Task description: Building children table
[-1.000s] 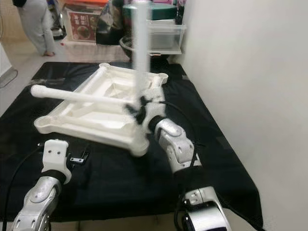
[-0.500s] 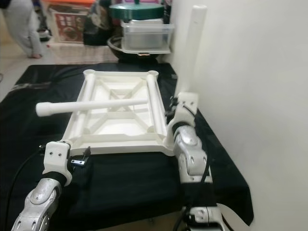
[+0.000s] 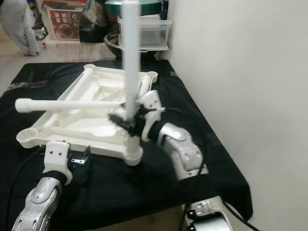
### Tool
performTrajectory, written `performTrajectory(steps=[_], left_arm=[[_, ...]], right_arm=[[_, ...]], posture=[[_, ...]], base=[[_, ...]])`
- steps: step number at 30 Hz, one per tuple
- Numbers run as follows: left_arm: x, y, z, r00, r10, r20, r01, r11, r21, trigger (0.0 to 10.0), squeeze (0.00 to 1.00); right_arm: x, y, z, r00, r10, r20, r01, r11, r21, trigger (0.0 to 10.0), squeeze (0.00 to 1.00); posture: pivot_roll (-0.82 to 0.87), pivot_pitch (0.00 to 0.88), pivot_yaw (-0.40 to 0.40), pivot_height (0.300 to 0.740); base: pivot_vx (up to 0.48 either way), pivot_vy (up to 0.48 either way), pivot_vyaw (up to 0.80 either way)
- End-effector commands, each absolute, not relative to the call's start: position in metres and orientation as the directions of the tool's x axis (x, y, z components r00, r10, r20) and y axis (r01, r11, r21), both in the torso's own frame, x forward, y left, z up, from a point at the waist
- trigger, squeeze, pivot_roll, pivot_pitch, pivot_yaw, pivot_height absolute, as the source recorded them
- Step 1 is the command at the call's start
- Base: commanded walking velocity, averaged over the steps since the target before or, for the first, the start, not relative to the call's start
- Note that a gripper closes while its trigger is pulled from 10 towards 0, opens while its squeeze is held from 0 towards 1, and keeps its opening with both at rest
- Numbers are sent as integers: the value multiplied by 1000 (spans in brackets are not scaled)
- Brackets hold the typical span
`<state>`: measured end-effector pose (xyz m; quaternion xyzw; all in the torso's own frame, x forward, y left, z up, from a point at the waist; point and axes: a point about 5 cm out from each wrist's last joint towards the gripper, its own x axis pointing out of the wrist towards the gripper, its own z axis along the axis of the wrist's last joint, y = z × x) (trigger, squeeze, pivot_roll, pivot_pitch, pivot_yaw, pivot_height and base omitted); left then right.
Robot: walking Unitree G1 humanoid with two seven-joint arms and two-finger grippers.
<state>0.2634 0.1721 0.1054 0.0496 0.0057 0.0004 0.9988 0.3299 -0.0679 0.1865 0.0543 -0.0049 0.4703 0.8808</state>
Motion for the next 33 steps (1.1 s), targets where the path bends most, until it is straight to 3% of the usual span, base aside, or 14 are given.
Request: performTrajectory(steps=[1,2,3,4,7,14,15,16,20,21,22,24,25,33], left_arm=[[261,173,100,1000,8,-30,-4,994,110,10000,0],[261,174,101,1000,13,-27,-10,994,113,10000,0],[261,174,101,1000,13,-27,-10,994,113,10000,0],[260,178,102,999,23,-25,-20,993,115,10000,0],[257,182,101,999,31,-28,-27,992,123,10000,0],[255,181,107,1000,26,-12,-25,993,119,10000,0],[255,181,106,1000,26,-17,-24,992,121,10000,0],[255,181,104,999,23,-23,-20,993,119,10000,0],[255,178,102,999,12,-32,-8,993,118,10000,0],[255,177,101,999,3,-35,1,993,117,10000,0],[256,175,101,999,-7,-36,11,993,119,10000,0],[258,174,101,999,-16,-36,20,993,120,10000,0],[260,175,102,999,-17,-34,21,992,123,10000,0],[262,179,105,1000,5,-21,-2,992,125,10000,0]], right_arm=[[332,-65,185,560,828,45,-828,555,80,6078,0],[340,-65,180,629,778,15,-774,623,111,3294,0],[340,-65,180,629,778,15,-774,623,111,3294,0],[358,-79,174,808,587,-42,-571,799,186,0,0],[372,-104,162,942,291,-168,-240,933,266,0,0],[355,-162,143,932,-167,-322,193,980,48,0,0],[344,-169,141,918,-214,-334,233,972,16,2627,0],[336,-164,139,923,-166,-347,187,982,29,10000,0],[328,-147,142,952,-29,-306,55,995,77,10000,0],[324,-137,148,965,67,-255,-37,992,120,10000,306],[322,-122,156,956,228,-185,-193,962,192,10000,1000],[320,-100,169,890,447,-94,-412,874,257,10000,961],[319,-92,177,828,559,-45,-532,809,250,10000,0],[310,-79,192,580,814,42,-809,569,149,10000,0]], posture=[[43,0,-87,740],[43,0,-87,740],[43,0,-87,740],[42,0,-88,740],[41,0,-85,740],[25,0,-79,740],[14,0,-70,740],[0,0,-60,740],[-9,0,-48,740],[-14,0,-39,740],[-13,0,-35,740],[-12,0,-33,740],[-10,0,-35,740],[22,0,-59,740]], base=[[0,0,0],[0,0,0],[0,0,0],[0,0,0],[0,0,0],[0,0,0],[0,0,0],[0,0,0],[0,0,0],[0,0,0],[0,0,0],[0,0,0],[0,0,0],[0,0,0]])
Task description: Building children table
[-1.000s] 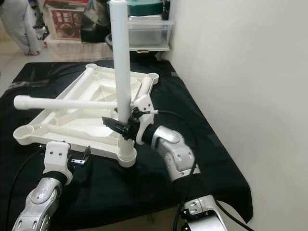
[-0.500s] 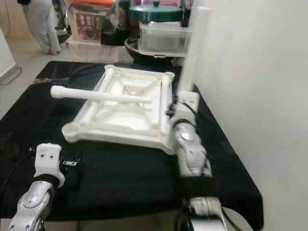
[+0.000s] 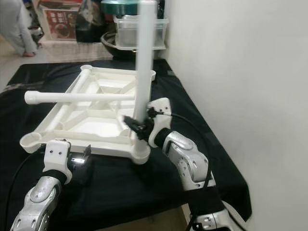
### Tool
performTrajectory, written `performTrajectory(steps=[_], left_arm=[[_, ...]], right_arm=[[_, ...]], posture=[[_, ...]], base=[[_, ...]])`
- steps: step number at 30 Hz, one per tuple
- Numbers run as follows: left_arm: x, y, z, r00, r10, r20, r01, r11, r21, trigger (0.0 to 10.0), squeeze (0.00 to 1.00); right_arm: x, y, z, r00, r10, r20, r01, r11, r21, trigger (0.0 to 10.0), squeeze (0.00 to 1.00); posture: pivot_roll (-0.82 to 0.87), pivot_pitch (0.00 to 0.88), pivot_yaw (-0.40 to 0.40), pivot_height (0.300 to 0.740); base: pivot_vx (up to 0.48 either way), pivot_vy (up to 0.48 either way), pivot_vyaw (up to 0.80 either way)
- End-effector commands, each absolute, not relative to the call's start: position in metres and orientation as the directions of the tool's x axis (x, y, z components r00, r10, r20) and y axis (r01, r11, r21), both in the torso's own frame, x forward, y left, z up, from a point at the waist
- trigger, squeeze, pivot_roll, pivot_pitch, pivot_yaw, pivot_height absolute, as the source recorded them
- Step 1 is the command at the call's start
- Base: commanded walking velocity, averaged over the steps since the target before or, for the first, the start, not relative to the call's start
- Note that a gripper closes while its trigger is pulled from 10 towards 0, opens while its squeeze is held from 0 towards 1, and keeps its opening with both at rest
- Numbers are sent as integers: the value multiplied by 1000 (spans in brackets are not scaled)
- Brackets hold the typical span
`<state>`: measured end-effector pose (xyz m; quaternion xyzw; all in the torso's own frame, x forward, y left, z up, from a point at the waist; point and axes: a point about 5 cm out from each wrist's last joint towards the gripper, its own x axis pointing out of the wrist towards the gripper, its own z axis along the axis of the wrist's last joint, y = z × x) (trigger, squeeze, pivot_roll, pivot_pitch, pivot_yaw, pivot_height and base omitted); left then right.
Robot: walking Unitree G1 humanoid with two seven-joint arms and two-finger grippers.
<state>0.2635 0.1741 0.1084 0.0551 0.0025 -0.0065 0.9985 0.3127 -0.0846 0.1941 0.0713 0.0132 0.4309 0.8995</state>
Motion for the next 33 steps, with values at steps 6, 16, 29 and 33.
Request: performTrajectory(steps=[6,16,29,33], left_arm=[[259,177,103,1000,6,-22,-4,992,123,10000,0],[259,178,103,1000,8,-21,-5,992,126,10000,0],[261,169,100,999,-35,-34,39,992,118,10000,0],[263,169,102,999,-35,-29,38,993,116,10000,0]], right_arm=[[327,-71,187,635,772,-23,-750,623,220,10000,0],[355,-148,124,900,-120,-418,195,970,143,0,0],[332,-96,156,916,353,-189,-288,909,302,10000,1000],[329,-77,185,795,604,-47,-570,772,281,10000,635]], posture=[[41,0,-77,740],[30,0,-68,740],[3,0,-36,740],[4,0,-47,740]], base=[[0,0,0],[0,0,0],[0,0,0],[0,0,0]])
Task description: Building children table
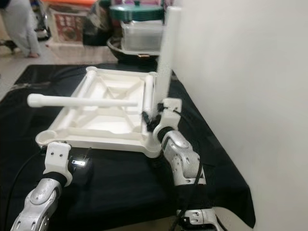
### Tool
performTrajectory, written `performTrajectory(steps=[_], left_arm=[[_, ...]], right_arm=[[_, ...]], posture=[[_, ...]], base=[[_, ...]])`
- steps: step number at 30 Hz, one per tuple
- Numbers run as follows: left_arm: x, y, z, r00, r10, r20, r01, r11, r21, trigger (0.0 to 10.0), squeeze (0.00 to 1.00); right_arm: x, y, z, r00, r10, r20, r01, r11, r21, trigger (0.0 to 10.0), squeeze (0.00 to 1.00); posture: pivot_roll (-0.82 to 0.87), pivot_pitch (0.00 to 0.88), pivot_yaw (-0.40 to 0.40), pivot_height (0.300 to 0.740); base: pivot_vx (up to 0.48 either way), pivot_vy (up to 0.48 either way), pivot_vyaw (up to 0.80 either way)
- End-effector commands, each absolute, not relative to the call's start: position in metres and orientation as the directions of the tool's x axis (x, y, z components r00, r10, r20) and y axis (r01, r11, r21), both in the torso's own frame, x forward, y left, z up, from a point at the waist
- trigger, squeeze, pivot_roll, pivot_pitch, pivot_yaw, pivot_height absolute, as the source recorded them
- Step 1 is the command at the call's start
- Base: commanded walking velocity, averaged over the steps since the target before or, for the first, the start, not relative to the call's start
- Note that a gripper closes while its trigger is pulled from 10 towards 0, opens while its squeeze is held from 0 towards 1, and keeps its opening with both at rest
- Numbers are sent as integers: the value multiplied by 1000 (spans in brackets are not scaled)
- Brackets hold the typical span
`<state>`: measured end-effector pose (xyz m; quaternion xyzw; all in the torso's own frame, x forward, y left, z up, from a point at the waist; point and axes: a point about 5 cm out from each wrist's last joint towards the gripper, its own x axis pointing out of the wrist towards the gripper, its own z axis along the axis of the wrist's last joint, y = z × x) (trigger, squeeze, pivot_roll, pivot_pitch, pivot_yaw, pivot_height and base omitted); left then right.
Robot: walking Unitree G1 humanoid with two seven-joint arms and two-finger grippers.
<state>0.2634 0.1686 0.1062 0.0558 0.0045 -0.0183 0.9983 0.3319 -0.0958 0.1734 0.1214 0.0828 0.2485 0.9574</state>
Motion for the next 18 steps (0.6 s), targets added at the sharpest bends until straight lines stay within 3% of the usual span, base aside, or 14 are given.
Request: performTrajectory(steps=[1,3,4,6,17,18], left_arm=[[263,169,102,999,-33,-27,36,993,115,10000,0],[263,169,102,999,-33,-27,36,993,115,10000,0],[262,170,101,999,-26,-27,29,993,113,10000,0],[261,170,101,999,-18,-27,21,994,111,10000,0],[260,169,100,1000,-15,-28,18,994,110,10000,0],[259,169,100,999,-13,-29,16,994,111,10000,0]], right_arm=[[325,-73,194,739,674,-5,-644,708,290,10000,75],[325,-73,194,739,674,-5,-644,708,290,10000,75],[317,-66,205,648,760,56,-746,618,248,10000,0],[308,-56,212,521,849,92,-848,502,170,10000,0],[313,-52,206,539,840,64,-835,522,175,10000,0],[320,-47,197,582,813,25,-800,567,194,10000,0]], posture=[[7,0,-52,740],[7,0,-52,740],[14,0,-61,740],[24,0,-69,740],[28,0,-77,740],[36,0,-84,740]], base=[[0,0,0],[0,0,0],[0,0,0],[0,0,0],[0,0,0],[0,0,0]])
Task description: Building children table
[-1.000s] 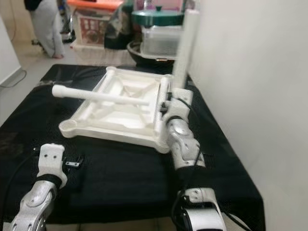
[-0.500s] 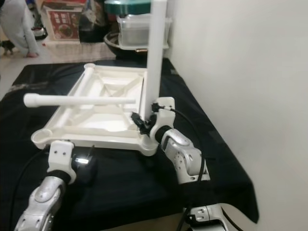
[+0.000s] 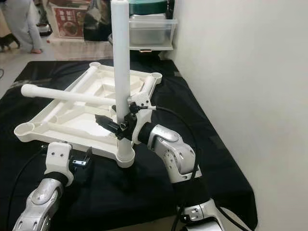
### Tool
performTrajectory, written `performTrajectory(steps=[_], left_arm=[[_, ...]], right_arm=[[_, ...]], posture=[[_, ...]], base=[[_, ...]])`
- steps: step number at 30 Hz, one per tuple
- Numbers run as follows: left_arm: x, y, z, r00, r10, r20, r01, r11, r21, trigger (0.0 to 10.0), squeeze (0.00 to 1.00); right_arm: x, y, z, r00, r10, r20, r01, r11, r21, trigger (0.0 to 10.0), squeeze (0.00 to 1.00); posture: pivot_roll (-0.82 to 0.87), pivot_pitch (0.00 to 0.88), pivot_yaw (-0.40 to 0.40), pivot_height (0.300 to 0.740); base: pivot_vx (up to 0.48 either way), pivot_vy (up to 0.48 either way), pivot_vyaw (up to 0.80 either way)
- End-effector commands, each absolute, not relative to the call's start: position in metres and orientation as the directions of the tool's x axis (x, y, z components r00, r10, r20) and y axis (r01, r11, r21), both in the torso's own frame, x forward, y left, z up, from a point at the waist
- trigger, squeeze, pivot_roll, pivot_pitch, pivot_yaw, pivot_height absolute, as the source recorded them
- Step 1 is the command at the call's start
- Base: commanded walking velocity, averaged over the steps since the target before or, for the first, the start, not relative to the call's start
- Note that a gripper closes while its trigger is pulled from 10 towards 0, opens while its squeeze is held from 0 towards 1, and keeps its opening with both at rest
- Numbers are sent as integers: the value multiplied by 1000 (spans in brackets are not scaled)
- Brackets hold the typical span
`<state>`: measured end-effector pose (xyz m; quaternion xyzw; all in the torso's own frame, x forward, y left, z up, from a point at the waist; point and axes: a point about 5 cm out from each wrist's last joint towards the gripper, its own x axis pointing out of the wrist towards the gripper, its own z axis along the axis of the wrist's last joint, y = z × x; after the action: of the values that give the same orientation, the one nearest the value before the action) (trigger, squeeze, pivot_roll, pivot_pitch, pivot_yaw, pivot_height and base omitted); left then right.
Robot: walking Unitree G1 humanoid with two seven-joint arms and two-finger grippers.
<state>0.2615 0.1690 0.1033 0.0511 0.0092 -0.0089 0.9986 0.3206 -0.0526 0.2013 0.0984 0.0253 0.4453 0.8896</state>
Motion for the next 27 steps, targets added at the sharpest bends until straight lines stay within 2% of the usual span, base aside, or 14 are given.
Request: performTrajectory(steps=[1,2,3,4,6,9,10,14,15,17,18,19,20,27], left_arm=[[258,171,99,999,-8,-32,12,993,115,10000,0],[257,171,99,999,-6,-34,10,993,117,10000,0],[257,171,98,999,-6,-36,10,993,119,10000,0],[257,171,98,999,-6,-36,10,993,119,10000,0],[258,169,98,999,-9,-36,13,993,118,10000,0],[258,168,99,999,-11,-35,15,993,115,10000,0],[257,168,98,999,-13,-39,17,994,112,10000,0],[255,169,95,999,-19,-49,24,993,112,10000,0],[255,168,95,998,-21,-52,27,993,113,10000,0],[255,168,94,998,-22,-53,28,993,113,10000,0],[255,168,95,998,-23,-52,29,993,113,10000,0],[256,168,95,998,-24,-51,30,993,112,10000,0],[256,168,95,998,-25,-50,31,993,112,10000,0],[256,169,96,999,-21,-46,26,993,115,10000,0]], right_arm=[[338,-59,178,782,615,-104,-582,779,234,0,0],[351,-86,154,920,292,-261,-233,944,234,0,0],[351,-111,135,926,51,-374,28,979,203,0,0],[351,-111,135,926,51,-374,28,979,203,0,0],[344,-139,115,873,-138,-469,225,965,135,0,0],[339,-143,115,871,-107,-479,199,969,145,0,0],[338,-136,120,885,-17,-465,105,981,164,10000,0],[334,-121,136,911,173,-375,-82,966,245,10000,0],[331,-113,147,917,260,-303,-172,942,288,10000,1000],[328,-102,158,896,379,-232,-294,897,331,10000,1000],[321,-90,173,829,544,-131,-472,806,357,10000,494],[315,-80,183,769,636,-69,-574,733,364,10000,494],[309,-74,192,688,726,-8,-681,649,338,10000,0],[299,-66,201,517,855,46,-841,497,214,10000,0]], posture=[[29,0,-80,740],[22,0,-78,740],[20,0,-79,740],[20,0,-79,740],[20,0,-79,740],[21,0,-74,740],[11,0,-64,740],[4,0,-58,740],[3,0,-56,740],[2,0,-56,740],[2,0,-54,740],[2,0,-54,740],[2,0,-54,740],[18,0,-68,740]], base=[[0,0,0],[0,0,0],[0,0,0],[0,0,0],[0,0,0],[0,0,0],[0,0,0],[0,0,0],[0,0,0],[0,0,0],[0,0,0],[0,0,0],[0,0,0],[0,0,0]])
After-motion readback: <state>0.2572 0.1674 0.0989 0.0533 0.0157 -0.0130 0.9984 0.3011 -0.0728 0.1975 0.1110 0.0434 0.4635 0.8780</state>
